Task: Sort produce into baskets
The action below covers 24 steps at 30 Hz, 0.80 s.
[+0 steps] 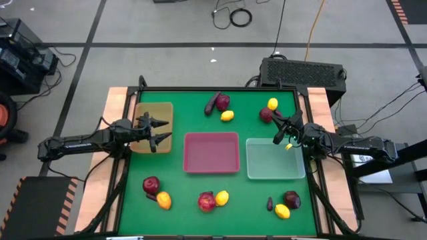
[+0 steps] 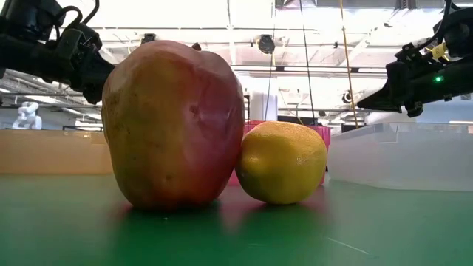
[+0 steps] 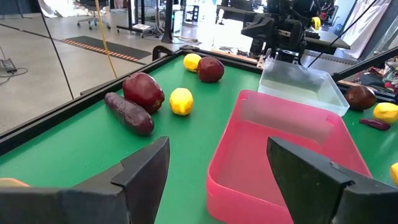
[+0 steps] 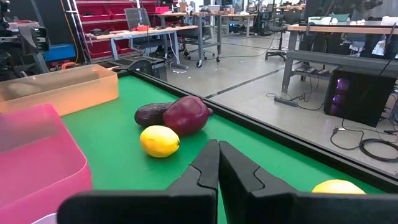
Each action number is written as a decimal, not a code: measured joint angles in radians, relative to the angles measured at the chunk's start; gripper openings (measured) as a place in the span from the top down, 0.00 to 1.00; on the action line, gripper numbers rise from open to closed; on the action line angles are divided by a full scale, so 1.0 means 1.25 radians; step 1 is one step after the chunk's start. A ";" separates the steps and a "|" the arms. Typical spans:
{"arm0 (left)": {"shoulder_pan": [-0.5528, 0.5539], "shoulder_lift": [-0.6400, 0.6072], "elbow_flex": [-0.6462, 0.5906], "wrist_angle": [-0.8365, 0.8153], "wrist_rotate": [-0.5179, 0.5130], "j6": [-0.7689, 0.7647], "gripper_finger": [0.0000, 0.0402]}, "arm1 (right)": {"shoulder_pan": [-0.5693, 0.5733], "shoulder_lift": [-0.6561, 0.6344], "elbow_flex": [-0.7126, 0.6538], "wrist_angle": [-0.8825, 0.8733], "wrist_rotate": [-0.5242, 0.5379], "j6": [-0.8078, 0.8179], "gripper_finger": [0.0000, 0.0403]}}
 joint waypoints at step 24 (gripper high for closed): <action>0.000 0.000 0.000 0.000 0.000 0.000 0.32 | 0.000 0.000 0.000 0.012 0.000 0.075 1.00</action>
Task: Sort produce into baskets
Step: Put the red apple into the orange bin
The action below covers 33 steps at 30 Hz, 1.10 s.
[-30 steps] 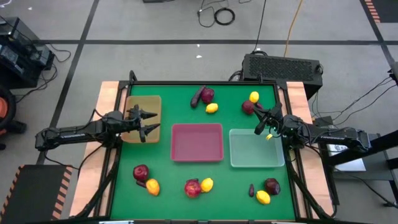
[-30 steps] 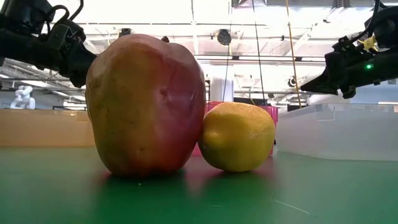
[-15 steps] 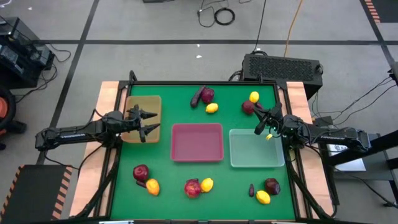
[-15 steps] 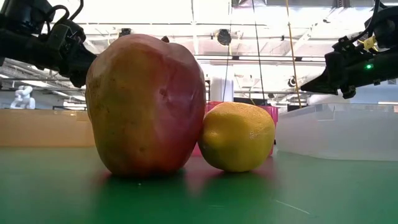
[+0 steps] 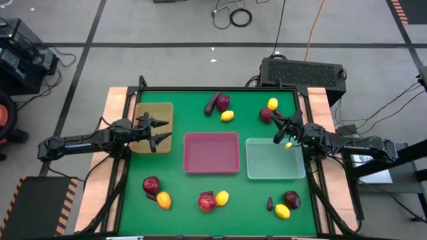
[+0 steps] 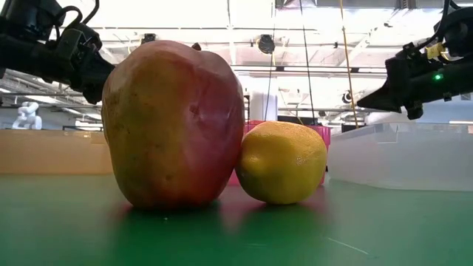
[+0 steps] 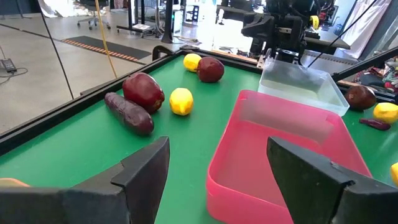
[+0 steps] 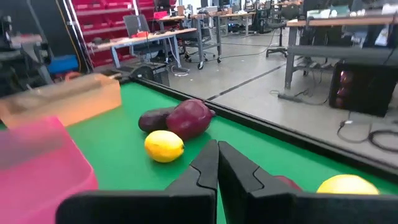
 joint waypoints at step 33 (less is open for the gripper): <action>0.000 0.000 0.000 0.105 -0.033 -0.244 0.32 | 0.093 0.111 0.067 0.329 -0.151 0.351 1.00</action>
